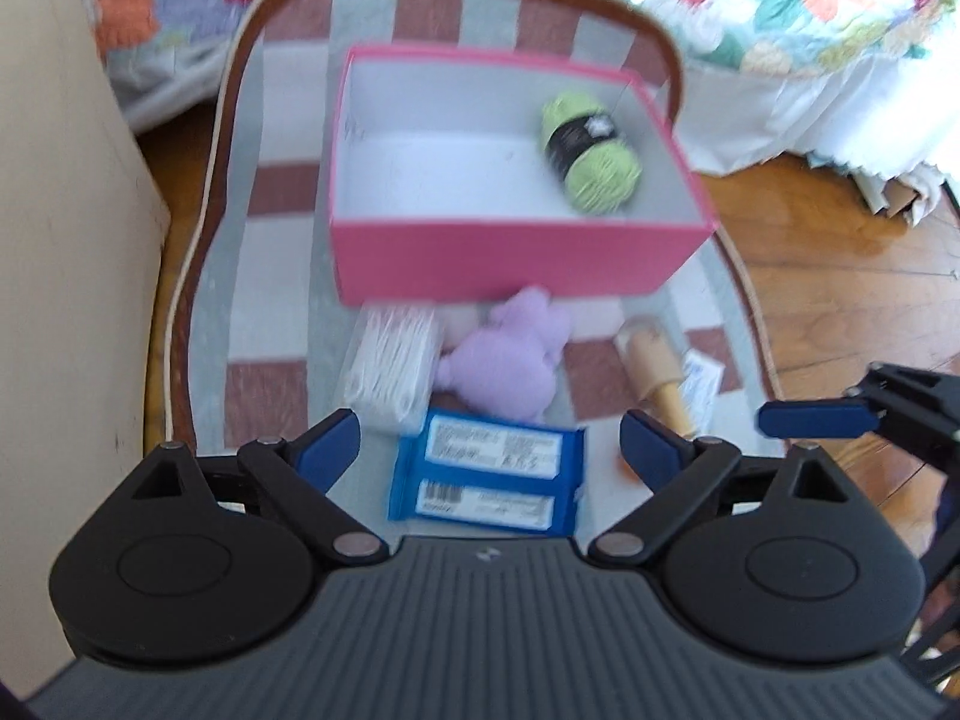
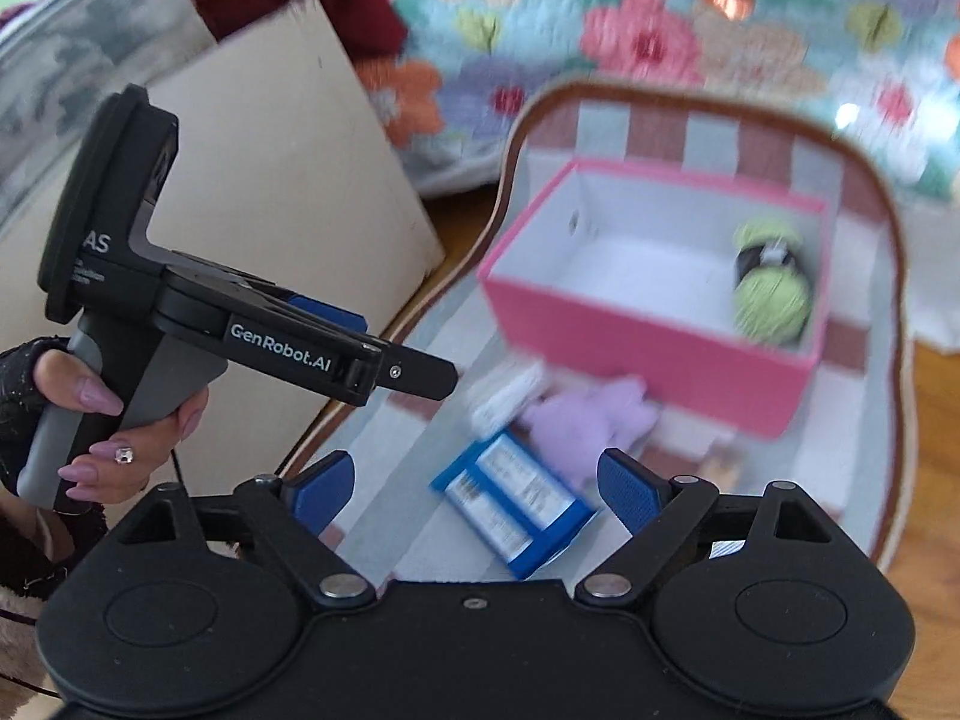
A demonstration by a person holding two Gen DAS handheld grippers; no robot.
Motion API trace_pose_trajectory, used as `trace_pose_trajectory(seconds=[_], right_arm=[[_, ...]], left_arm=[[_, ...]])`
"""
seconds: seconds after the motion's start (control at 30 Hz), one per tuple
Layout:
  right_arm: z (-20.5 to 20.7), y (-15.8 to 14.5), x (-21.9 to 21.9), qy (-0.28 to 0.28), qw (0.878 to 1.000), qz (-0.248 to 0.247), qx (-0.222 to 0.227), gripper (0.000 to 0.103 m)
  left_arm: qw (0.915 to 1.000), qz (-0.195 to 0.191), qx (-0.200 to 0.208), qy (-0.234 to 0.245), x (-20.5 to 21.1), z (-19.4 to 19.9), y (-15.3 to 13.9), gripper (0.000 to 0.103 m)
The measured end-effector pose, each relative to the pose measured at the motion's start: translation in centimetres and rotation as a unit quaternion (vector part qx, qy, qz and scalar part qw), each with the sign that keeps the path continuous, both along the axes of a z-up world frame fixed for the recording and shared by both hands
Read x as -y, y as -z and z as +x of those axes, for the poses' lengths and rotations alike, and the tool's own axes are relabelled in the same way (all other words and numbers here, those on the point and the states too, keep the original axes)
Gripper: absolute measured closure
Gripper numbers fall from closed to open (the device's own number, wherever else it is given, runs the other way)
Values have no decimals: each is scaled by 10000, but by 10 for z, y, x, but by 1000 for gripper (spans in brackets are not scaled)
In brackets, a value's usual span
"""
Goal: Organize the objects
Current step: 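Move the left gripper back to the blue wet-wipe pack and grasp it, then carry the wipe pack with the left gripper and release it in the pink box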
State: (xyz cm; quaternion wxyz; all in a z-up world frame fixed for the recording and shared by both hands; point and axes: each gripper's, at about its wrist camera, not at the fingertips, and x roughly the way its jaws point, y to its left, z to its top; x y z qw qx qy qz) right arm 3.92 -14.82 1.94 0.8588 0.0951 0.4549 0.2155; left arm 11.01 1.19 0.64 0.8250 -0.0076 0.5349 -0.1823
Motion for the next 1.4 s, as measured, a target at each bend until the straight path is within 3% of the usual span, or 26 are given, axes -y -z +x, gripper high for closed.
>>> trace_pose_trajectory(seconds=[0.23,0.33,0.47,0.53,0.67,0.87,0.93,1.0,1.1,1.17,1.23,1.4], right_arm=[[20,78,-23,143,9964,138,-822,14],[22,99,-24,314,9943,104,-1013,14],[24,113,-18,540,9916,96,-1170,15],[24,120,-16,634,9900,143,-1249,16],[21,126,-18,755,9902,109,-1168,16],[25,140,-19,969,9877,165,-1216,17],[26,144,-19,1035,9855,294,-1312,20],[28,149,-21,987,9839,419,-1432,28],[28,154,-23,1070,9823,394,-1485,33],[31,158,-23,1113,9807,409,-1556,43],[33,162,-23,1188,9790,340,-1621,59],[29,152,-30,1136,9839,-87,-1376,62]], left_arm=[[9990,55,-421,-154,-7,12,56,11],[9982,42,-560,-212,-6,14,78,12],[9971,-75,-690,-319,-7,16,103,20],[9960,-231,-715,-478,-12,16,109,31],[9951,-514,-615,-580,-18,16,111,32],[9967,-188,-475,-636,-18,20,123,39],[9972,140,-381,-624,-17,20,128,39],[9975,186,-409,-552,-18,21,132,39],[9963,-80,-582,-627,-19,22,140,39],[9960,-238,-631,-587,-16,22,142,39],[9951,-517,-773,-349,-12,19,141,47],[9964,-542,-640,-80,-3,4,130,53]])
